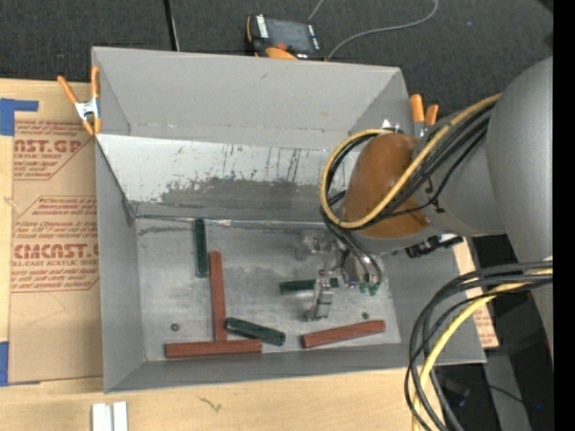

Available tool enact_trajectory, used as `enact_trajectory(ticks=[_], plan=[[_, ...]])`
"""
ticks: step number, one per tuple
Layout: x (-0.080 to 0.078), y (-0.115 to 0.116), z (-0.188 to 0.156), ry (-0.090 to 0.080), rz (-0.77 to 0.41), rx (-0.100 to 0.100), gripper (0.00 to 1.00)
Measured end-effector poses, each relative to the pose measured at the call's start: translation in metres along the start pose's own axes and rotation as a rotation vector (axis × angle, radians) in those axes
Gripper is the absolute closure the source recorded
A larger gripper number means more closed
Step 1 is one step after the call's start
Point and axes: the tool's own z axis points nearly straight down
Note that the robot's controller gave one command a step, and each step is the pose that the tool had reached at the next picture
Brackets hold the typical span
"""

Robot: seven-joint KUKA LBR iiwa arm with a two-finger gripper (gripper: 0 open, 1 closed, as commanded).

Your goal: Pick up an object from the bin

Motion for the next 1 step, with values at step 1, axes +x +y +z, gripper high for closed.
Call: enact_trajectory(ticks=[1], plan=[[0.0009, -0.0051, -0.0004, 0.003, 0.006, 0.004, 1.0]])
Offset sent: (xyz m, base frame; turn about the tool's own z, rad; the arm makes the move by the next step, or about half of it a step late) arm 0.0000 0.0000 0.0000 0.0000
